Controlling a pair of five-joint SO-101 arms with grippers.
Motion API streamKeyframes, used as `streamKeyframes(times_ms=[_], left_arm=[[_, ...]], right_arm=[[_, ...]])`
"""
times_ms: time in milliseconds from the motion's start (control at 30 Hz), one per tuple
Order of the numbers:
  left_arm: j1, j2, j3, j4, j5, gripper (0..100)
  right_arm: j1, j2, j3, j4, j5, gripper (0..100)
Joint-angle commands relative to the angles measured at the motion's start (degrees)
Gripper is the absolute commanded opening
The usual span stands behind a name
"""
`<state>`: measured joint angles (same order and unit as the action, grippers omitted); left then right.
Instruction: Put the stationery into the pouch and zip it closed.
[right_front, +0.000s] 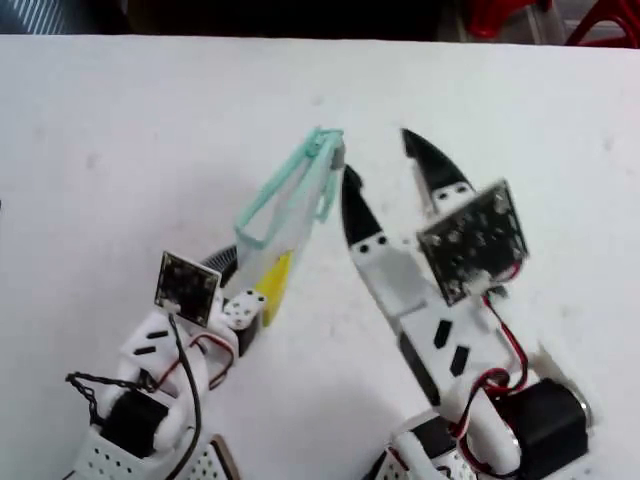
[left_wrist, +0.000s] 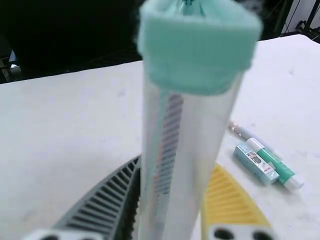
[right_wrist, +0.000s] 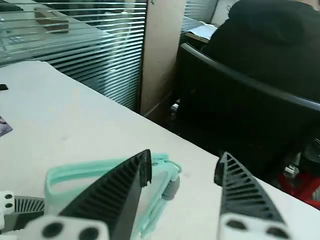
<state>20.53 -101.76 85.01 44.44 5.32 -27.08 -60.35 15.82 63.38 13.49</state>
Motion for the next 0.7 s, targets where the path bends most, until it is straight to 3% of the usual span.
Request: streamKeyframes(times_ms=[0,233,433,667], left_arm=[[0.6,0.2,-0.2,0.6,-0.4,18],[0.6,0.2,-0.2,0.8,-0.4,18],[0.6,0.2,-0.2,0.7,-0.2,18],[0.6,0.2,-0.2,0.8,-0.2,18]], right_arm=[[6.9,-1.7,8.4,2.9,0.7,19.8],[19.5,-2.0,28.0,-10.5,0.2,19.8],[15.8,-2.3,42.5,-20.4,0.7,20.1],[15.3,-2.3,47.5,-24.8,0.6,20.1]])
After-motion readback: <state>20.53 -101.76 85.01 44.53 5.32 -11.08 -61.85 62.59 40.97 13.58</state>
